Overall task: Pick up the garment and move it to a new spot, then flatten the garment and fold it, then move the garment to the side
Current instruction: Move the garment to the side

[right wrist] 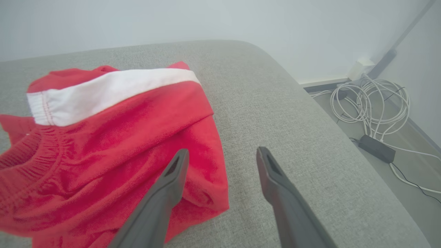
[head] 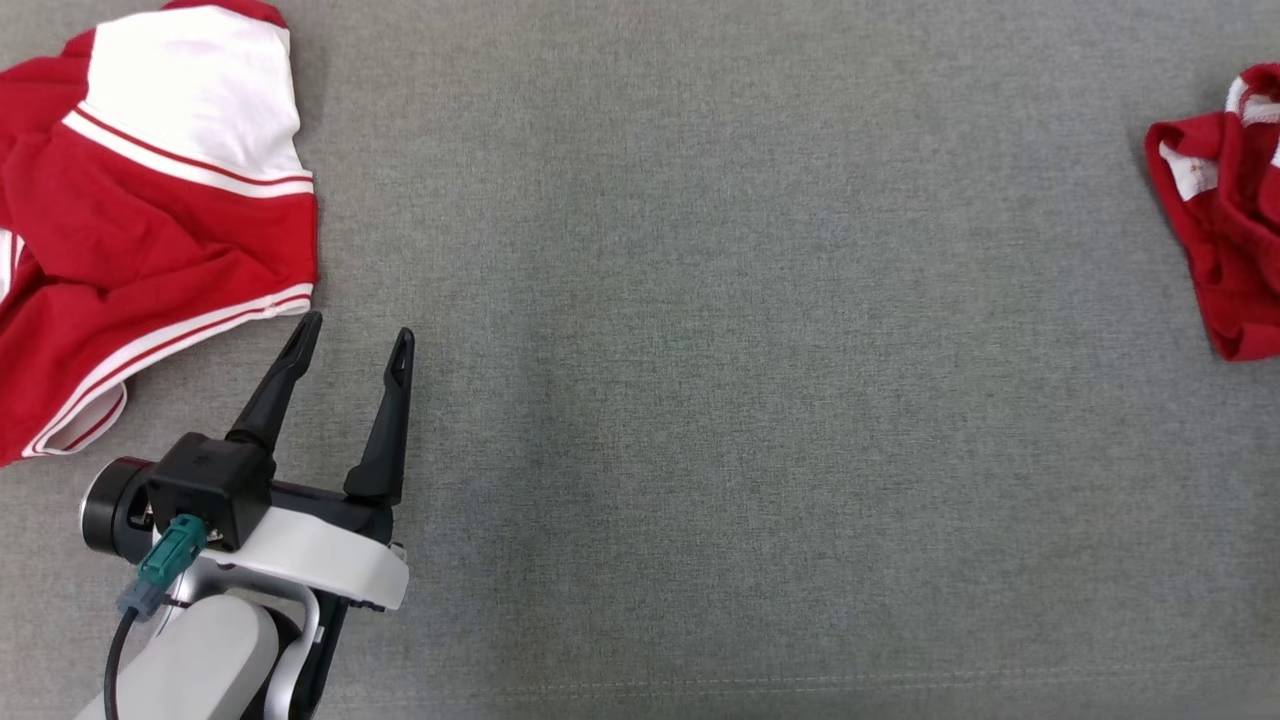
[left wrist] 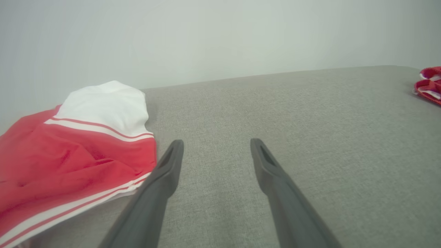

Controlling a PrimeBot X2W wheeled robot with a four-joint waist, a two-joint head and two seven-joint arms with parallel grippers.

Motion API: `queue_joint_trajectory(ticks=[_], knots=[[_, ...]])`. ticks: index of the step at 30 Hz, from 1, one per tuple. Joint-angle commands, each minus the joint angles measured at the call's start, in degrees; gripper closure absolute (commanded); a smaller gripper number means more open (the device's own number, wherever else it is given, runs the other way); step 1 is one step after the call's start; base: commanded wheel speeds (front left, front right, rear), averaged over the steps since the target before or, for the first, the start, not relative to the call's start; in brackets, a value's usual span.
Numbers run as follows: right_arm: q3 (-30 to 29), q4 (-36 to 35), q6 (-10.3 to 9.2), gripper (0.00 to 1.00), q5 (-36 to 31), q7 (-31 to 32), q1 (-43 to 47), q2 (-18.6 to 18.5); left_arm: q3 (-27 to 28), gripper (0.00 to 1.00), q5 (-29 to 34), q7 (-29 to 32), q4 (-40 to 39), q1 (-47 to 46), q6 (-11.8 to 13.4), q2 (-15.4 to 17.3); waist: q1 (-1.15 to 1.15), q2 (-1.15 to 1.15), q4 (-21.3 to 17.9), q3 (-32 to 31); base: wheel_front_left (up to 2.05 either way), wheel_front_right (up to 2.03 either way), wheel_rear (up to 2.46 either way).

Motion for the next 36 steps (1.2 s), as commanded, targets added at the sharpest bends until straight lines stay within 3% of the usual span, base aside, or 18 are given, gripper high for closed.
queue_joint_trajectory(ticks=[1, 7, 13, 22, 27, 36], knots=[[-0.26, -2.72, -0.02, 0.00, -0.24, -2.36, 4.04, -0.91, 2.01, 0.00, 0.32, -0.38, -0.61, 0.17, 0.14, 1.90, 0.00, 0.00, -0.72, -2.82, 0.00, 0.00, 0.00], [-1.99, -8.69, -0.02, 0.00, -0.64, -8.44, 9.92, 2.10, 2.14, 0.00, -0.23, -0.13, -0.26, 2.34, 1.14, 2.42, 0.00, 0.00, -1.07, -6.97, 0.00, 0.00, 0.00], [-1.44, -19.86, -0.02, 0.00, -4.25, -12.63, 15.92, 9.59, 3.63, 0.00, -1.35, -0.12, -0.51, 5.11, 3.04, 3.40, 0.00, 0.00, -0.92, -9.95, 0.00, 0.00, 0.00], [7.59, -33.17, -0.02, 0.00, -10.42, -13.99, 22.76, 21.50, 5.26, 0.00, -1.85, -0.39, 0.01, 7.02, 3.69, 3.73, 0.00, 0.00, 0.37, -13.20, 0.00, 0.00, 0.00], [11.12, -36.65, -0.02, 0.00, -12.62, -14.77, 28.39, 24.04, 5.12, 0.00, -1.54, -0.55, 0.51, 8.74, 3.66, 2.90, 0.00, 0.00, 1.31, -16.18, 0.00, 0.00, 0.00], [12.26, -38.75, -0.02, 0.00, -10.76, -15.98, 36.86, 24.76, 3.17, 0.00, -2.47, -0.16, 1.83, 11.79, 2.57, 2.11, 0.00, 0.00, 2.42, -21.06, 0.00, 0.00, 0.00]])
